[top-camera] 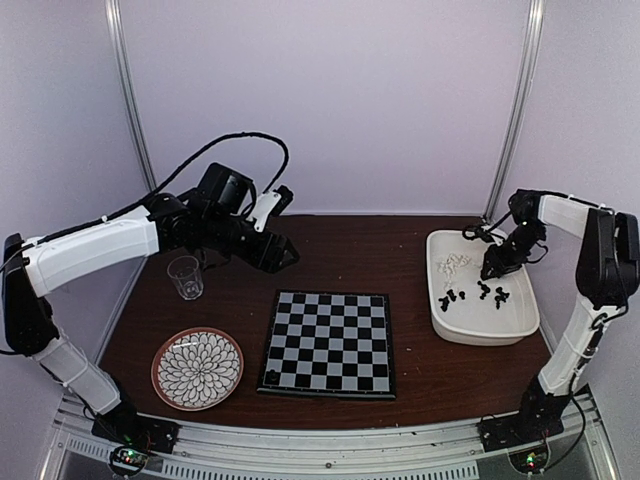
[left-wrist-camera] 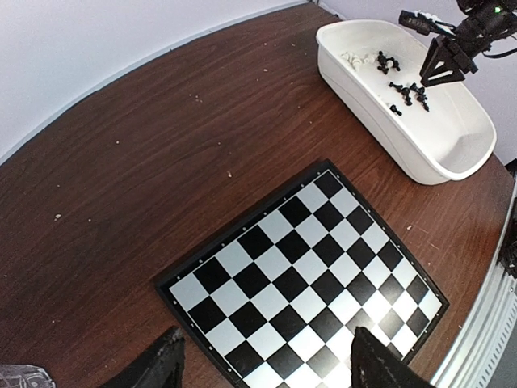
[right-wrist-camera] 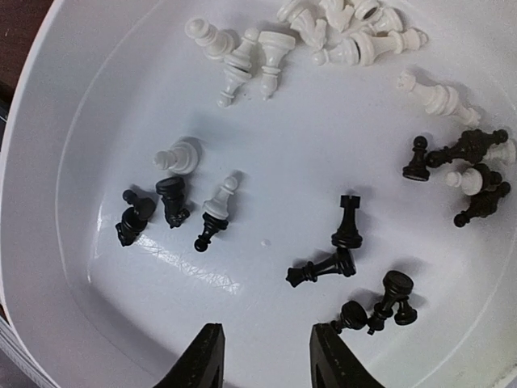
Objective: Set up the chess pieces on the board
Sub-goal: Adjust the rook in the storage box.
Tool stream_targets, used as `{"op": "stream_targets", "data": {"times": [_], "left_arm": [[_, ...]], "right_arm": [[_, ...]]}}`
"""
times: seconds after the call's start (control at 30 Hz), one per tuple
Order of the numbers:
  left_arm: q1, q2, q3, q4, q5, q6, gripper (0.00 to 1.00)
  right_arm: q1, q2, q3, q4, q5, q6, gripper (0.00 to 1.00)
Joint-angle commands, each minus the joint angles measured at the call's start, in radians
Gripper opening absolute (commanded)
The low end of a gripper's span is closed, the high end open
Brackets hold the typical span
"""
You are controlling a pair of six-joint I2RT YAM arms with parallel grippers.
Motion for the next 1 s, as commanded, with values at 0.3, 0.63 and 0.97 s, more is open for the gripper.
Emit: {"op": "stream_targets", "data": {"times": [0.3,0.63,0.97], "left_arm": [[-0.023,0.063,0.026,0.016,-0.026,-0.003,0.70],[-0.023,0.142,0.066,-0.021,-0.058,0.015,0.70],[-0.023,0.160,0.051,-0.021,-0.050,0.018,0.70]], "right_arm": [[0.020,0.178,0.211,0.003,0.149,0.073,0.36],[-0.002,0.340,0.375,0.000,0.264,0.167,0.32],[-0.011,0.403,0.441,-0.009,0.278,0.192,0.33]]}}
